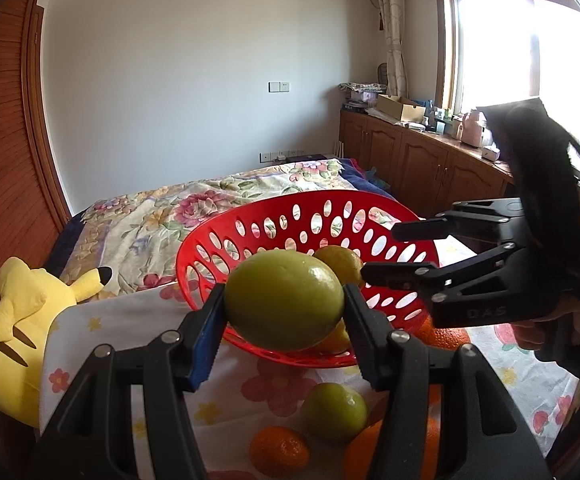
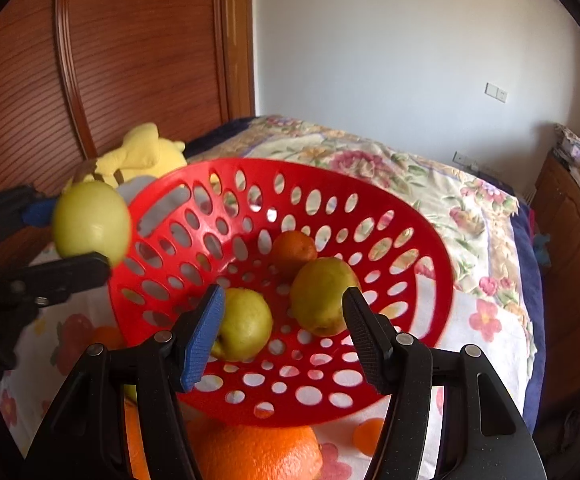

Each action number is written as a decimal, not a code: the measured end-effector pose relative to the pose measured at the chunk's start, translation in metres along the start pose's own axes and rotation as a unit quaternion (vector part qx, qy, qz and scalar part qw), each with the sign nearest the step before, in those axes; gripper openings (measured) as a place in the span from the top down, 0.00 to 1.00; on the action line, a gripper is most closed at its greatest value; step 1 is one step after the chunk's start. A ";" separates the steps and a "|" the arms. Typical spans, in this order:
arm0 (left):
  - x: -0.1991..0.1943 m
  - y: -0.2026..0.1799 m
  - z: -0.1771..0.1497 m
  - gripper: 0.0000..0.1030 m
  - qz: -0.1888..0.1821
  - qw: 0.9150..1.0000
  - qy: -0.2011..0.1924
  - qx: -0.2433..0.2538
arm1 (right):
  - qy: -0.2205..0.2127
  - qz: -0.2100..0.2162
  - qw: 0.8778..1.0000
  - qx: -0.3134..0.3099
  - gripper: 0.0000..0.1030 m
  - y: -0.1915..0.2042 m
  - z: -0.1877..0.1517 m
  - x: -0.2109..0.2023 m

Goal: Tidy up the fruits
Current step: 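Open both tools to release the pear and lime into the basket, then withdraw both tools from the basket toward the remaining fruits, then grasp the large orange with the left tool while the right tool grasps a small tangerine, then lift and carry the orange and tangerine with both tools over the red basket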

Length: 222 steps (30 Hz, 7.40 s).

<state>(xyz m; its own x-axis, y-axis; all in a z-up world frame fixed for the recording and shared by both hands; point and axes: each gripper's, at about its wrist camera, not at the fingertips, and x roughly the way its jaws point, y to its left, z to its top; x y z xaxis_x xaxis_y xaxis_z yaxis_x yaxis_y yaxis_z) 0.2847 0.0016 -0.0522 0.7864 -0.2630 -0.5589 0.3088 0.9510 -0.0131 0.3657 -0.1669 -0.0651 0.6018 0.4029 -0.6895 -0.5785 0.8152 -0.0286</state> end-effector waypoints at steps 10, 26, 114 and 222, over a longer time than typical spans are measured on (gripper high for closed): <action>0.023 -0.007 0.001 0.46 0.002 1.000 0.020 0.001 | -0.022 -0.005 1.000 -0.005 0.38 0.004 -0.011 -0.024; 0.022 -0.014 0.000 0.44 -0.009 1.000 0.018 -0.006 | -0.024 0.002 1.000 0.007 0.37 0.001 -0.029 -0.033; -0.029 -0.071 -0.078 0.31 -0.001 0.993 0.110 -0.041 | 0.035 0.003 0.995 0.095 0.67 0.009 -0.167 -0.058; 0.041 -0.009 0.029 0.24 -0.024 0.997 0.072 -0.035 | -0.021 -0.014 1.000 0.010 0.68 -0.014 -0.002 -0.037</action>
<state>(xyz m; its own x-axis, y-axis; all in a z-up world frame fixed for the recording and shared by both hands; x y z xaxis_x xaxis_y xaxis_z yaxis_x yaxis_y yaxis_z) 0.3298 -0.0220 -0.0511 0.6851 -0.2868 -0.6696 0.3021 0.9483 -0.0972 0.3505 -0.1944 -0.0402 0.6404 0.3957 -0.6582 -0.5501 0.8344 -0.0336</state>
